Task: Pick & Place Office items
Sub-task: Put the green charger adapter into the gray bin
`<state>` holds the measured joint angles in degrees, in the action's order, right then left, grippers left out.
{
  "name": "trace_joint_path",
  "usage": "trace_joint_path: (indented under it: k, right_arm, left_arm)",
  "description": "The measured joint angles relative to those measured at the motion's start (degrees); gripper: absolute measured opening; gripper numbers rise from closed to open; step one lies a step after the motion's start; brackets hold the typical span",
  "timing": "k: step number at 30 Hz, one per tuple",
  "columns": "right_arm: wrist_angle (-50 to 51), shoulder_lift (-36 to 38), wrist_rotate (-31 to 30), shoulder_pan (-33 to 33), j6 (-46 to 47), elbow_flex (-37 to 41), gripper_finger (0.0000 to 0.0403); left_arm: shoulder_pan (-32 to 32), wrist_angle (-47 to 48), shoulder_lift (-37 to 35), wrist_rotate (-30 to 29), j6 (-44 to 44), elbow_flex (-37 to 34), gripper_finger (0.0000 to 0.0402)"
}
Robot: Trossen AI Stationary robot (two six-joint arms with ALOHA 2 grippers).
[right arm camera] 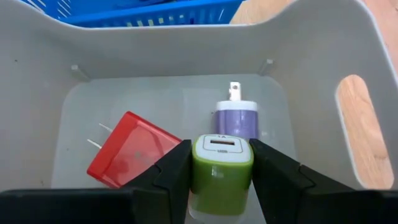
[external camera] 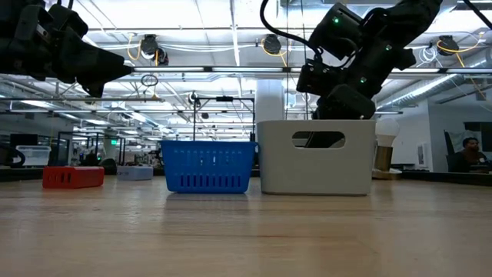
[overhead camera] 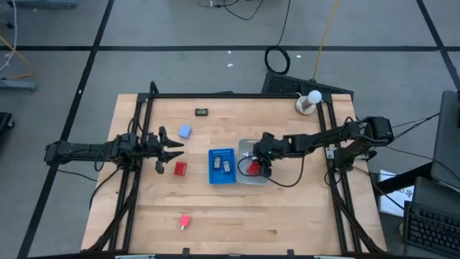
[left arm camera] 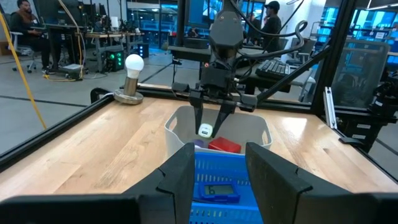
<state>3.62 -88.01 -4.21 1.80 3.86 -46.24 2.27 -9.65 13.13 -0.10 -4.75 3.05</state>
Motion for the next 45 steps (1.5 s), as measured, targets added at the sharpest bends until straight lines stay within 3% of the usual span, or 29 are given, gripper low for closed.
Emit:
trace_joint_path:
  k: [45]
  right_arm:
    - [2.2, 0.0, 0.0, -0.04, -0.16, 0.0, 0.0157]
  left_arm:
    - [0.0, -0.01, 0.0, 0.0, 0.0, 0.0, 0.0145]
